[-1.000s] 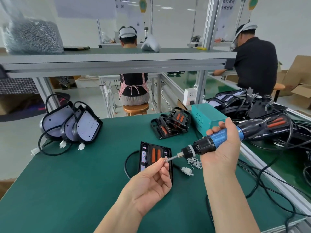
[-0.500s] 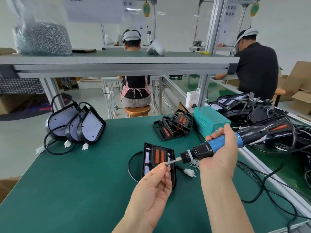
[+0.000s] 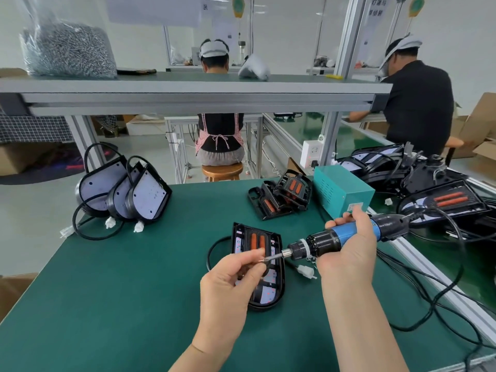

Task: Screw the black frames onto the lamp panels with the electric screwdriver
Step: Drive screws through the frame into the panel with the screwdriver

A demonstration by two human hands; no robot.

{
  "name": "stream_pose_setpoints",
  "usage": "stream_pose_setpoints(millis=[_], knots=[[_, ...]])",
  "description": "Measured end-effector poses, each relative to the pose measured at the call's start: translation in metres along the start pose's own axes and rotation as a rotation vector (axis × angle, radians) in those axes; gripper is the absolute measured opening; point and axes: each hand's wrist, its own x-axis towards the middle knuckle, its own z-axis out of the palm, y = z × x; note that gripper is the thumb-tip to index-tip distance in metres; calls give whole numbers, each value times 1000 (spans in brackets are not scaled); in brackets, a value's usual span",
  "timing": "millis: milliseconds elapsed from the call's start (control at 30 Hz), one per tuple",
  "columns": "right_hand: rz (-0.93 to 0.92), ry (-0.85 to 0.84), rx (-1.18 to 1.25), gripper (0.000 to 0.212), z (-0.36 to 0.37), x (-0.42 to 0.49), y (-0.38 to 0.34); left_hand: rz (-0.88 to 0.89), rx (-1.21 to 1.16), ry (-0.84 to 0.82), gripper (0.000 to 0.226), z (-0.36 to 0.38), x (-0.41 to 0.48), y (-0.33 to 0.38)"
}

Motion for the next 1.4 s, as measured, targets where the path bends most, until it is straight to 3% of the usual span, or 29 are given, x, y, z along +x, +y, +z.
stream_pose_setpoints(millis=[100,167,233,300,433,633,1233,1400], knots=[[-24,-22,-17,18,3,5,3,113,184,-14,55,-11,9,-9],[-45,-57,-44,16,5,9,5,156,310,62,45,-23,19,-16],[-77,-92,-77,17,10,12,9,16,371,163,26,-35,38,-24],[-114,-143,-114,21,14,14,16,-230,501,136,15,-41,62,-30],[-178,-269,-193,18,22,10,35,-458,691,-141,55,-35,93,-44],[-268,-407,-321,18,31,8,61,-475,587,-137,54,-30,95,-56],[-247,-501,-443,20,28,6,85,-470,506,-91,56,-29,93,-65],[-235,-649,-497,15,31,3,87,-474,477,-79,53,-28,93,-66]])
